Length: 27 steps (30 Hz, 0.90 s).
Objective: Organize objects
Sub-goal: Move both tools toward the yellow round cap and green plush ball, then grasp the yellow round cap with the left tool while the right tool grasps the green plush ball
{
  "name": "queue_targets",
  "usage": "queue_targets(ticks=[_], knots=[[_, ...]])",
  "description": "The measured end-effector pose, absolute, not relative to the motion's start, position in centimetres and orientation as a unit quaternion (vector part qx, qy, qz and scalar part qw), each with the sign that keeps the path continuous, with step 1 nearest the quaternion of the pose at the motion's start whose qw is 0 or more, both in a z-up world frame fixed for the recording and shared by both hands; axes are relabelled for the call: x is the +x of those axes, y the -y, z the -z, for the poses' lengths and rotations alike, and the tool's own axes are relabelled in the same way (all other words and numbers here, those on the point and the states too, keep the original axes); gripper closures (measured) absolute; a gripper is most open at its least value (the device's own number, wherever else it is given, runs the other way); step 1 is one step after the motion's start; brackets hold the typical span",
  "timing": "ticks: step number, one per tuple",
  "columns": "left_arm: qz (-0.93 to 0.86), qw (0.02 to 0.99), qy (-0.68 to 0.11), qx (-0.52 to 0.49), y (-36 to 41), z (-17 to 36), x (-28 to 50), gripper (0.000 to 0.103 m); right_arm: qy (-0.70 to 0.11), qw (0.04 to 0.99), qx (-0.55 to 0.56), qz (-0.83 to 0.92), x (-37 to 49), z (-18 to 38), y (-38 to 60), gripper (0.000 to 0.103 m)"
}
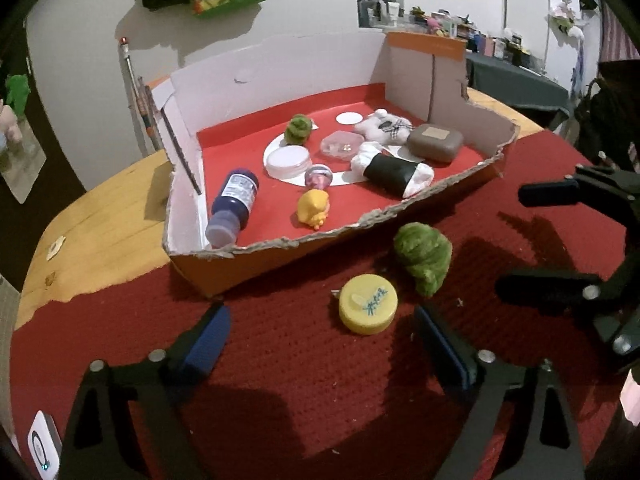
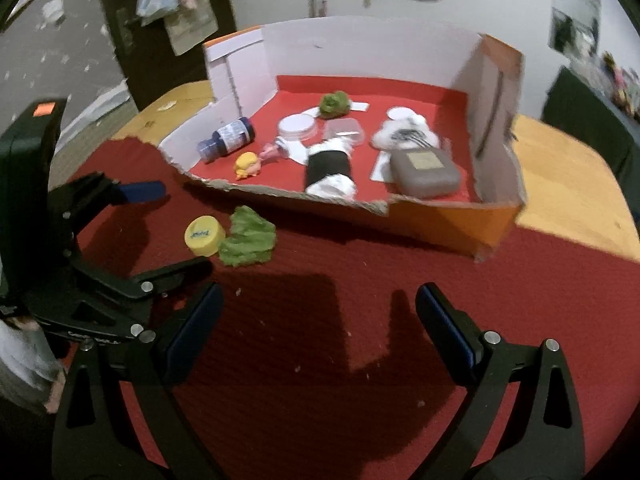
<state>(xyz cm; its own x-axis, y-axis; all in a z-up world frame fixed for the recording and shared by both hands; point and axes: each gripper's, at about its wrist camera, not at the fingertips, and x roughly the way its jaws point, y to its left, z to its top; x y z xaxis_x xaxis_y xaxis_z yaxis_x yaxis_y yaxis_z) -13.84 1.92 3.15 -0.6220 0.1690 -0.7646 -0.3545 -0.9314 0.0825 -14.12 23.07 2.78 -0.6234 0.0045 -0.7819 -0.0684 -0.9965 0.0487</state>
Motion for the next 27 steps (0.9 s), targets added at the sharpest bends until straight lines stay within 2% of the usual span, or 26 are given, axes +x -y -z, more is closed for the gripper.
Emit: queue_targets(ticks=[7, 11, 17, 22, 24, 26, 27], knots=[[-0.882, 0.181, -0.091, -0.426, -1.0, -2.8, -14.7, 0.027, -0.009, 0.005, -0.443, -0.896, -16.3, -2.1, -21.6, 0.01], [-0.881, 0.194, -0.088, -0.423, -0.7, -2.8, -14.8, 0.03, -0.015, 0.0, -0.45, -0.893, -17.2, -1.6, -21.7, 0.02], [-0.877, 0.217, -0.081, -0.421, -0.7, -2.9, -14.9, 0.044, -0.026, -0.017, -0.452, -0.891, -17.8, -1.3, -21.6, 0.026], [-0.87, 0.252, -0.062, -0.419, -0.7, -3.1, -14.8, 0.067, -0.047, -0.047, -0.45, -0.891, -18.3, -1.5, -21.7, 0.037], [-0.867, 0.261, -0.057, -0.42, -0.7, -3.1, -14.8, 0.072, -0.054, -0.059, -0.448, -0.89, -18.4, -1.5, -21.7, 0.046], [-0.867, 0.263, -0.053, -0.42, -0.7, -3.1, -14.7, 0.072, -0.062, -0.07, -0.446, -0.89, -18.6, -1.5, -21.8, 0.051], [-0.867, 0.264, -0.051, -0.419, -0.7, -3.1, -14.7, 0.072, -0.063, -0.074, -0.446, -0.89, -18.6, -1.4, -21.8, 0.056]])
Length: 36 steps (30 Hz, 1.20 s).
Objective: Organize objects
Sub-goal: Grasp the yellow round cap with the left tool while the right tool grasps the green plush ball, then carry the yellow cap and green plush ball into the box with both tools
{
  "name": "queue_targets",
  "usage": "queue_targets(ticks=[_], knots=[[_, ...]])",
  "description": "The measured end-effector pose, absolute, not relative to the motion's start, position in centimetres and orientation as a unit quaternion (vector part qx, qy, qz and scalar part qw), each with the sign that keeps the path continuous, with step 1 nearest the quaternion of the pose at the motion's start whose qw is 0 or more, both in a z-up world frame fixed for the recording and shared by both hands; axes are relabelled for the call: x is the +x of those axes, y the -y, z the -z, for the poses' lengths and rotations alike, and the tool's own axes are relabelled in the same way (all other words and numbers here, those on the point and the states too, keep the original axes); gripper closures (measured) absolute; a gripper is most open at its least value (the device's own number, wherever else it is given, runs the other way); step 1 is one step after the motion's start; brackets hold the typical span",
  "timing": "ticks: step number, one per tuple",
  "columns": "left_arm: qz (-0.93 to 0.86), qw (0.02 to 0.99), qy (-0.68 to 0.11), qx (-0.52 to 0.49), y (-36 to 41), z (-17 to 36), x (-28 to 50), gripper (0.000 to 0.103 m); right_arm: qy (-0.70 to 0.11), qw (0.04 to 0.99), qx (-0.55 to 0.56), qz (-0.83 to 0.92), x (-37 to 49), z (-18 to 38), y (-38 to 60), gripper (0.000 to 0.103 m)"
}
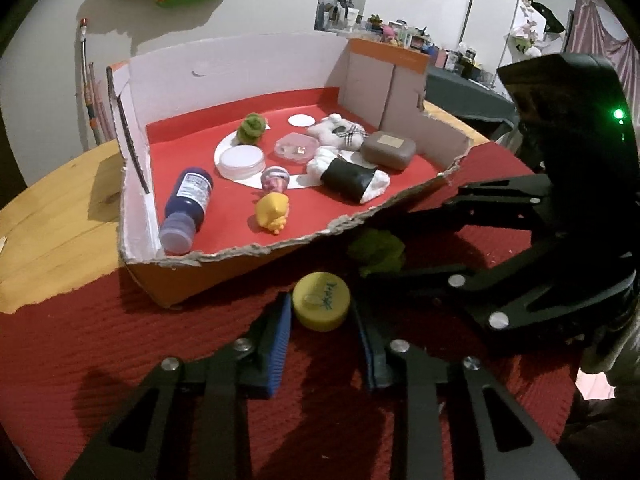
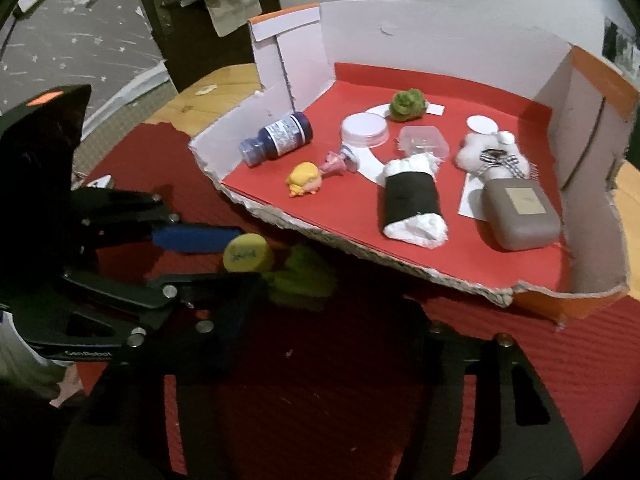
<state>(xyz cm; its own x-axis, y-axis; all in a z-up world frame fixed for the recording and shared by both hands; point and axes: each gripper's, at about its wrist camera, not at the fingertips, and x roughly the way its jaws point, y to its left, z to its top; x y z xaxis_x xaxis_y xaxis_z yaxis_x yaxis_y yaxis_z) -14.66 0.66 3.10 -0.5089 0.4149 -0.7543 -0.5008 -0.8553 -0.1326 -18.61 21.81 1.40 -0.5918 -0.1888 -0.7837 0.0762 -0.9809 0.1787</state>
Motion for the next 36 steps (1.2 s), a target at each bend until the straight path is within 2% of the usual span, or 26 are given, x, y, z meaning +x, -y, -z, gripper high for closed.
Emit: queue_targets(ticks=[2, 16, 26, 36], knots=[[-0.867, 0.265, -0.044, -0.419, -0.5, -3.1, -14.6, 0.072, 0.065, 0.089, 0.445, 0.889, -18.6, -1.2, -21.6, 0.071], [-0.882, 0.264, -0.009, -0.391, -0.2, -5.4, -11.6, 0.072, 0.078, 0.098, 0.407, 0.905, -14.7, -4.5, -20.8, 0.072], [-0.894, 0.262, -0.015, -0.362, -0.1, -7.9, -9.1, 0.072, 0.077, 0.085, 0.39, 0.914, -12.8, -6.0, -20.3, 0.072], [-0.903, 0.228, -0.006, -0.363, 0.3, -9.1, -10.0, 0.072, 0.081, 0.08, 0.385, 0.916, -12.8, -7.0, -20.4, 0.072]])
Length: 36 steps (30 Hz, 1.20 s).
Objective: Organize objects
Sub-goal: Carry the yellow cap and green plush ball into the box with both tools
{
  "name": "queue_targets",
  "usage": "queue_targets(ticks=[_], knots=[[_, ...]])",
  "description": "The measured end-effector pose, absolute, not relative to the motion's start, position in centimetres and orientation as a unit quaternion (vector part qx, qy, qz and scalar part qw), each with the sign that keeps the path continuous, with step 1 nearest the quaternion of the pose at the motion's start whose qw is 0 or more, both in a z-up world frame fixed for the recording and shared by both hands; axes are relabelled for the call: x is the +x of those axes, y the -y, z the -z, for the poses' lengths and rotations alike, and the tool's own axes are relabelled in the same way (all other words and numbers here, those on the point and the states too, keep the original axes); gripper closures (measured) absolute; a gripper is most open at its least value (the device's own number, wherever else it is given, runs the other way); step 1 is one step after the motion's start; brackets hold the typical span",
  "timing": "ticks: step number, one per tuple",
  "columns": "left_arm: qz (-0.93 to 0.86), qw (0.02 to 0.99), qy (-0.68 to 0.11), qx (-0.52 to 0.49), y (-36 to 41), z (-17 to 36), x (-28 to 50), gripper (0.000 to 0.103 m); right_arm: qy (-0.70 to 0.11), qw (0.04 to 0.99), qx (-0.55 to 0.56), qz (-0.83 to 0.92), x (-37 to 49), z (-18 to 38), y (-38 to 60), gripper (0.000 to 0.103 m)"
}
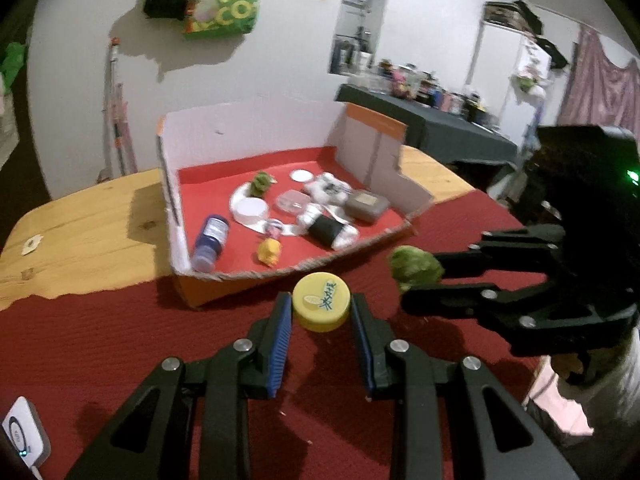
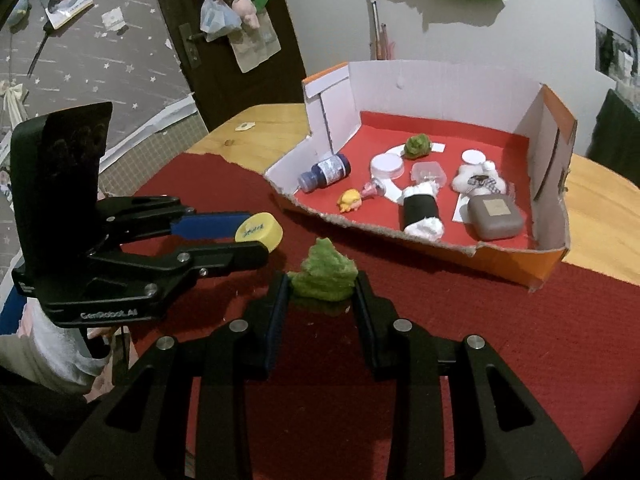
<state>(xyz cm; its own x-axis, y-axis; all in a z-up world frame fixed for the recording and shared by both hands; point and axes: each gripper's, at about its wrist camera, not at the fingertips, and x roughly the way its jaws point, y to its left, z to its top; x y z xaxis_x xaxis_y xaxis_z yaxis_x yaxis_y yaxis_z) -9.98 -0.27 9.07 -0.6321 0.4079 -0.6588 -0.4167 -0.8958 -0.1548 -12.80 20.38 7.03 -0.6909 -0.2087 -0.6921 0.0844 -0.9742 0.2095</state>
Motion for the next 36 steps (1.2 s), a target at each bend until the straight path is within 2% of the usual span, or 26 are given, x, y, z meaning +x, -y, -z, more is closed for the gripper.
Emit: queue_targets(ticks=[4, 15, 23, 29, 36], knots=[[-0.904, 0.215, 0.013, -0.37, 0.4, -10.3, -12.1, 0.072, 0.072, 0.06, 0.382, 0.919, -14.2, -8.7, -21.2, 0.072], [-0.893, 0.148, -0.046, -0.422, -2.9, -11.4, -22.0, 0.072, 0.037, -0.029, 0.42, 0.906, -22.8, -12.2, -25.6, 0.072], [-0.867, 0.115, -0.031, -0.485, -3.3, -9.2, -28.0, 0.072, 0.029, -0.075, 0.476, 0.876, -29.2, -10.6, -29.1, 0.072], [-0.858, 0.092, -0.051, -0.503, -3.6, -7.4, -30.1, 0.072, 0.033, -0.081, 0.504, 0.859, -31.9, -9.4, -30.4, 0.072], [-0.851, 0.082, -0.04, -0.517, -3.2, -6.5, -31.8, 0.072, 0.024, -0.084, 0.532, 0.842, -33.7, -7.4, -31.0, 0.072]])
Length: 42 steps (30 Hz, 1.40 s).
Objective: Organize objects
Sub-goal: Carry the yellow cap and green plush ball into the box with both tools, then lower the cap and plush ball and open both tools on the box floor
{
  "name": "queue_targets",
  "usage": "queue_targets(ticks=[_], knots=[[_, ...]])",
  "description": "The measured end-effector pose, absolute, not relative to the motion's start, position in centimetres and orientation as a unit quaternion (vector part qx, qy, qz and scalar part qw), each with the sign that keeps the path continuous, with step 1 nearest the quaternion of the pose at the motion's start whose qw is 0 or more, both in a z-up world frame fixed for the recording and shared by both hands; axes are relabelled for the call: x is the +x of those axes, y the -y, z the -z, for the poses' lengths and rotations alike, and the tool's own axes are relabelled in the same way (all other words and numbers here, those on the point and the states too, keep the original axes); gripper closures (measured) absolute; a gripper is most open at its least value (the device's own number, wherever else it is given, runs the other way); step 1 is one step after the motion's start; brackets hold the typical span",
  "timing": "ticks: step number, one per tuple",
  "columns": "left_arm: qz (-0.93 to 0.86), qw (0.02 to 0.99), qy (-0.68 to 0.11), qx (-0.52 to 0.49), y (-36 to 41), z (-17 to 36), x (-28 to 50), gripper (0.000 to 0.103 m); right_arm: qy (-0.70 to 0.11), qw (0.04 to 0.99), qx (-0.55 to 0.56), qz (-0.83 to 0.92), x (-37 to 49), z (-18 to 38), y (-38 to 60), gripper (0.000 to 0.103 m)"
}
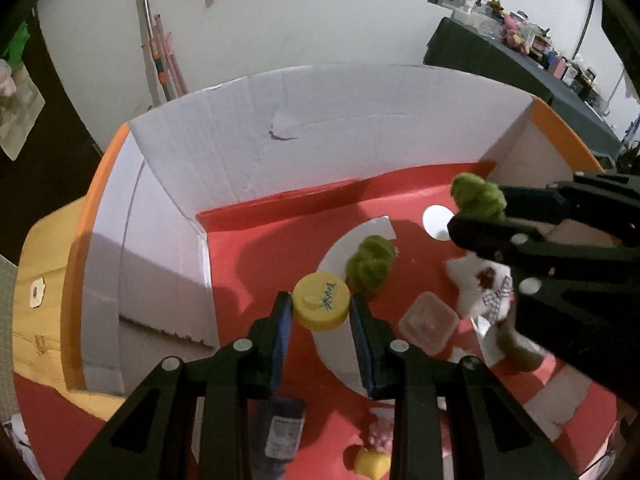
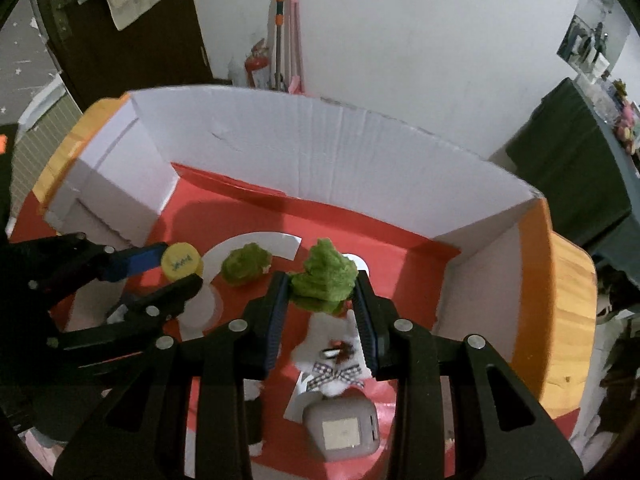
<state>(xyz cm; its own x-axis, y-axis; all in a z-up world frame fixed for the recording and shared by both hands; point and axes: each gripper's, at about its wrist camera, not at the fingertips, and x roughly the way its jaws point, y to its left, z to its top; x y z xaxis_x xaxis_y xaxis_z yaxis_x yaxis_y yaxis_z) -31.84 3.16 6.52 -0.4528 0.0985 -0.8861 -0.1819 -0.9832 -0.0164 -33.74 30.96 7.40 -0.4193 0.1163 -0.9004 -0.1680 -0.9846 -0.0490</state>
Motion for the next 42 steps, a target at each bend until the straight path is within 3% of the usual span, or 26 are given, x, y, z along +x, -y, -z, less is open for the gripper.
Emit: queue_targets(ticks=[42], knots=[[-0.835, 0.061, -0.05, -0.545, -3.4, -5.4, -31.8, 0.068, -0.032, 0.094, -0.583, -0.806, -32.2, -4.2, -32.7, 0.069]])
